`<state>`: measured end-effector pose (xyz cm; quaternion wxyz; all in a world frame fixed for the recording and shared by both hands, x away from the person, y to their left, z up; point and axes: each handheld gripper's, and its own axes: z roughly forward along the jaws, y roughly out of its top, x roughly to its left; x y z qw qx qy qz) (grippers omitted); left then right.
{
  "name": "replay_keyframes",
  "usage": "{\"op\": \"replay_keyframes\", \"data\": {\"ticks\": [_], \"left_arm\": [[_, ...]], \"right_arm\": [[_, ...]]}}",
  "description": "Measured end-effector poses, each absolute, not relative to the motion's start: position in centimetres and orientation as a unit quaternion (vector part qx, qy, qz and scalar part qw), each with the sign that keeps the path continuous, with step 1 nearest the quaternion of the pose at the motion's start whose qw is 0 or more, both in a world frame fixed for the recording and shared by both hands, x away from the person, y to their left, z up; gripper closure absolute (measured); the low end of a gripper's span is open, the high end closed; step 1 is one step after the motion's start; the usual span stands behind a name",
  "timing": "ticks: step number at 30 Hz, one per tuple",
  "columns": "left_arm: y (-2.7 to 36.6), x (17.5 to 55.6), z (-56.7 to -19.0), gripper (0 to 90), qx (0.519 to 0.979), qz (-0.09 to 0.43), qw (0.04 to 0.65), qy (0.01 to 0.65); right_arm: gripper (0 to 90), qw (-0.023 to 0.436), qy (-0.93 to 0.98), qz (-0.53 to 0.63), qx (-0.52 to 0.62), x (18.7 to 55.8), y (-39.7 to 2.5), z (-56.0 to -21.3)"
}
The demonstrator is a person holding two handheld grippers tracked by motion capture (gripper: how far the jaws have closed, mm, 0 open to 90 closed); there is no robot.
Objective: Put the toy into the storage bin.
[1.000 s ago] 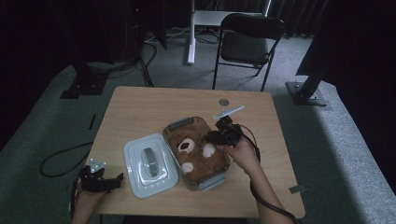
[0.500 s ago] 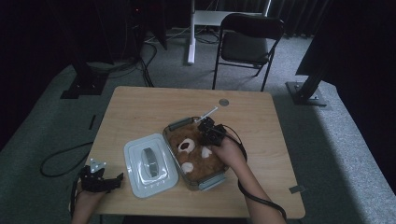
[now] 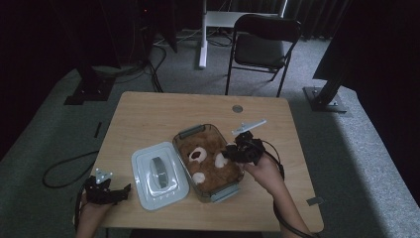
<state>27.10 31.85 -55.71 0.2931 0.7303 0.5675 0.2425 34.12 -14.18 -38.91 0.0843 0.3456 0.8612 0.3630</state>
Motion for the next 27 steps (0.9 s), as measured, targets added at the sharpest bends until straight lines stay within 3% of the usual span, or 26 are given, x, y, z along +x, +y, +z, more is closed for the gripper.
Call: {"op": "replay_keyframes", "data": {"ticks": [4, 12, 17, 24, 27], "left_arm": [[31.8, 27.1, -55.7, 1.5, 0.73, 0.242, 0.293, 0.568], [31.8, 27.1, -55.7, 1.5, 0.73, 0.243, 0.293, 0.568], [31.8, 27.1, -55.7, 1.5, 0.73, 0.242, 0.293, 0.567], [31.9, 27.1, -55.7, 1.5, 0.731, 0.242, 0.293, 0.567], [31.8, 27.1, -55.7, 1.5, 0.729, 0.243, 0.292, 0.569]], "right_arm": [[72.2, 0.078, 0.876, 0.338, 0.334, 32.8, -14.6, -39.9], [75.3, 0.062, 0.894, 0.279, 0.345, 34.3, -13.4, -42.6], [82.8, 0.086, 0.925, 0.182, 0.322, 34.8, -10.6, -44.4], [80.8, 0.13, 0.922, 0.178, 0.32, 34.4, -10.1, -44.3], [72.5, 0.117, 0.894, 0.276, 0.332, 33.7, -12.5, -42.1]]}}
